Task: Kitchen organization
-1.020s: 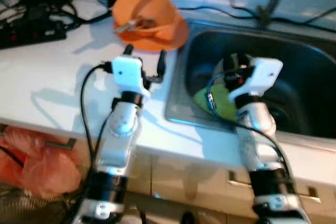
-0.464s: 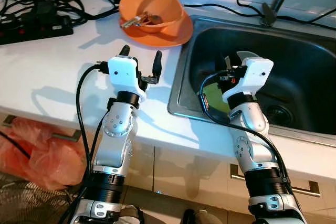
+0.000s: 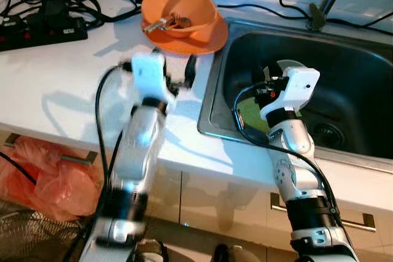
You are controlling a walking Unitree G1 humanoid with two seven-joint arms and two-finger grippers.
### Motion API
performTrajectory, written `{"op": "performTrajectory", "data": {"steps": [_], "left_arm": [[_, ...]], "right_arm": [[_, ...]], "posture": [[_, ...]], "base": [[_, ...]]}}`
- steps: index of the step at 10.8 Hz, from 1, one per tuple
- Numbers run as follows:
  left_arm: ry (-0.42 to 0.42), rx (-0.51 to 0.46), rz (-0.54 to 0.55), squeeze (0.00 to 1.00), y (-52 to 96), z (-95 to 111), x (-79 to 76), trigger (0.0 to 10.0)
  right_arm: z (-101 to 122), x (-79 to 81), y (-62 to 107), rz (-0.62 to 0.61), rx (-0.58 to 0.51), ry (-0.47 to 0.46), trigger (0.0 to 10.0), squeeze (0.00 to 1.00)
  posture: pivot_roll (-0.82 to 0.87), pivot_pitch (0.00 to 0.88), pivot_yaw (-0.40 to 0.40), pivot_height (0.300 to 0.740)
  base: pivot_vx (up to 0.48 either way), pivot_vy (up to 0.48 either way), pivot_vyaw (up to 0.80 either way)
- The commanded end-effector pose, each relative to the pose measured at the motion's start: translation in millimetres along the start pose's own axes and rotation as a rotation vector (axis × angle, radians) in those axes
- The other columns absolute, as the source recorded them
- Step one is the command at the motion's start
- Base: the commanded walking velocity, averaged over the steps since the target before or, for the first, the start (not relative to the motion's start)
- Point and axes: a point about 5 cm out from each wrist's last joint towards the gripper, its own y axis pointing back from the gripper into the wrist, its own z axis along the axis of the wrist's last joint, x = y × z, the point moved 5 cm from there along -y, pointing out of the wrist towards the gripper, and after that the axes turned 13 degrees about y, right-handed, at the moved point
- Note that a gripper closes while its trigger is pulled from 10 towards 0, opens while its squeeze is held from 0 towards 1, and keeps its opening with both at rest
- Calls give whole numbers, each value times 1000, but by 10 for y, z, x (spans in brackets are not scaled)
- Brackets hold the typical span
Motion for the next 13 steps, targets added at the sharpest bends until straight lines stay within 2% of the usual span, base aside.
{"op": "performTrajectory", "data": {"steps": [1,2,3,4,5,7,9,12,13], "left_arm": [[43,17,2,0,-38,1,-8,10000],[121,67,59,0,-187,85,34,10000],[152,85,74,0,-248,149,36,10000],[229,140,98,0,-321,211,42,10000],[332,190,150,0,-326,187,91,10000],[473,224,195,0,-307,137,101,10000],[494,267,226,0,-277,112,132,10000],[650,321,323,0,-241,12,212,10000],[673,323,345,0,-253,17,260,10000]], "right_arm": [[-46,-19,28,-5,17,-2,10000,0],[-45,-21,33,0,18,7,10000,0],[-42,-22,32,2,18,12,10000,0],[-43,-24,32,2,19,13,10000,0],[-47,-16,35,6,21,12,10000,0],[-48,-1,30,17,23,16,10000,0],[-46,-2,30,21,23,19,10000,0],[-43,27,31,37,24,24,10000,0],[-45,34,34,40,24,24,10000,0]], "posture": [[109,181,-30,740],[108,184,-29,740],[108,186,-28,740],[113,189,-26,740],[116,189,-26,740],[112,190,-28,740],[112,190,-28,740],[108,190,-26,740],[108,192,-25,740]], "base": [[0,0,0],[0,0,0],[0,0,0],[0,0,0],[0,0,0],[0,0,0],[0,0,0],[0,0,0],[0,0,0]]}}
